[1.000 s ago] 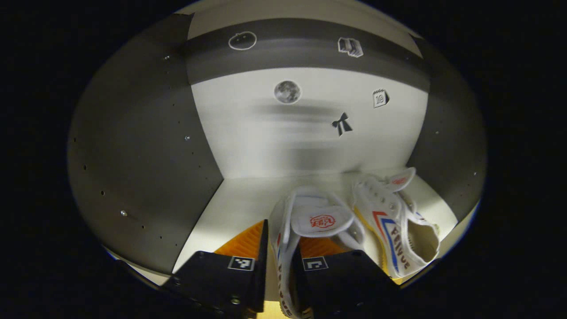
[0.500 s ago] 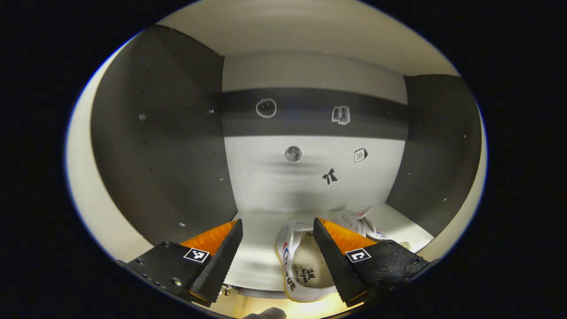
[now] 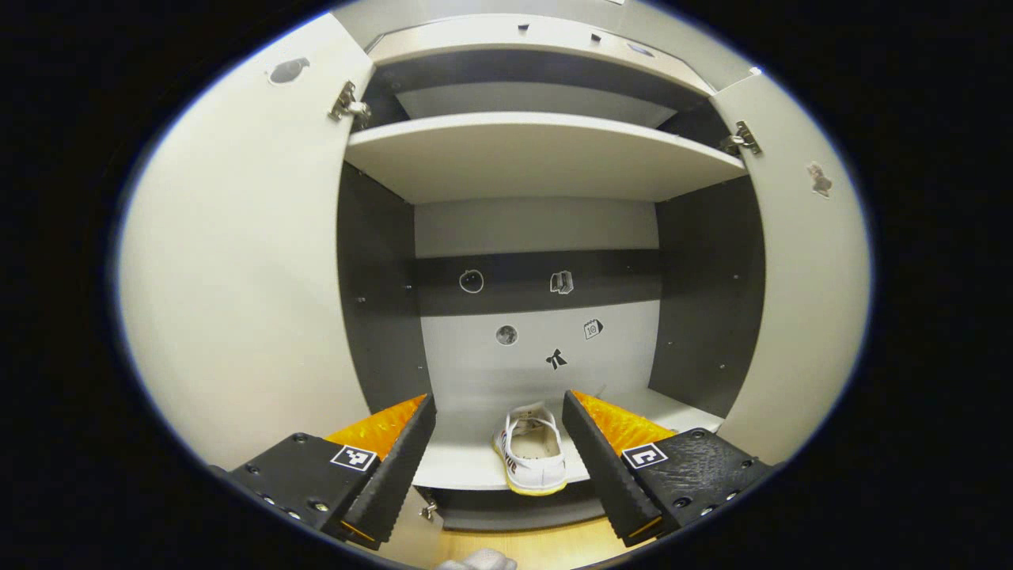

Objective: Grab one shoe with the right hand and put it into the shoe cabinet, grab the other shoe with the left hand and put it into the shoe cabinet; then close the right door with the right hand and the left door with the left hand.

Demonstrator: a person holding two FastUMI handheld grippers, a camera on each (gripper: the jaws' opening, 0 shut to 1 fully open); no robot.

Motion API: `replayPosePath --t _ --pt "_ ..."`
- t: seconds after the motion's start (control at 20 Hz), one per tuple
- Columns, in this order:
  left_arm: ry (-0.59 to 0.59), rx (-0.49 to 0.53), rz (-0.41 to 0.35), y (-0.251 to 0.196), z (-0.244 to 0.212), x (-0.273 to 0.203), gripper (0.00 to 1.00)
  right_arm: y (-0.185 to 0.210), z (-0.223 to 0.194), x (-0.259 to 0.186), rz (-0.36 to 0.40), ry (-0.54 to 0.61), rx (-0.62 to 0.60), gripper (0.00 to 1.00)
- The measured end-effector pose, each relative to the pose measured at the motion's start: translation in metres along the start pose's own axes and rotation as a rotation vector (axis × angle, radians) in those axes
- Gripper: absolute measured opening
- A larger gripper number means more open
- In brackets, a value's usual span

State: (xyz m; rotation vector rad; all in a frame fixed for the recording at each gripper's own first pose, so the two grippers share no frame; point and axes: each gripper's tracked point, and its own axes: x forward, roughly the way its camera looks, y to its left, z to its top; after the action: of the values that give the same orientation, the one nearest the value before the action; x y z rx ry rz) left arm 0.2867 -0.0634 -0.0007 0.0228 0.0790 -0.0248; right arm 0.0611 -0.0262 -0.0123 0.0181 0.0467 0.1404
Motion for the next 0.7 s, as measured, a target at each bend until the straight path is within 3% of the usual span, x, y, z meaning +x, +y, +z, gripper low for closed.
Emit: replayPosePath --t 0.2,0.5,0.7 --pt "-0.039 -0.021 -0.032 -0.004 0.007 -0.059 0.96 0.0 0.004 -0.01 -0.015 -0.015 0.007 1.0" --pt "-0.049 -0.055 -0.048 -0.004 -0.012 -0.148 1.0 -0.01 0.003 -0.024 -0.059 -0.029 0.009 1.0" --pt "-0.057 -0.038 -0.001 0.018 -0.023 -0.19 0.97 -0.022 -0.004 -0.03 -0.092 -0.02 0.014 1.0"
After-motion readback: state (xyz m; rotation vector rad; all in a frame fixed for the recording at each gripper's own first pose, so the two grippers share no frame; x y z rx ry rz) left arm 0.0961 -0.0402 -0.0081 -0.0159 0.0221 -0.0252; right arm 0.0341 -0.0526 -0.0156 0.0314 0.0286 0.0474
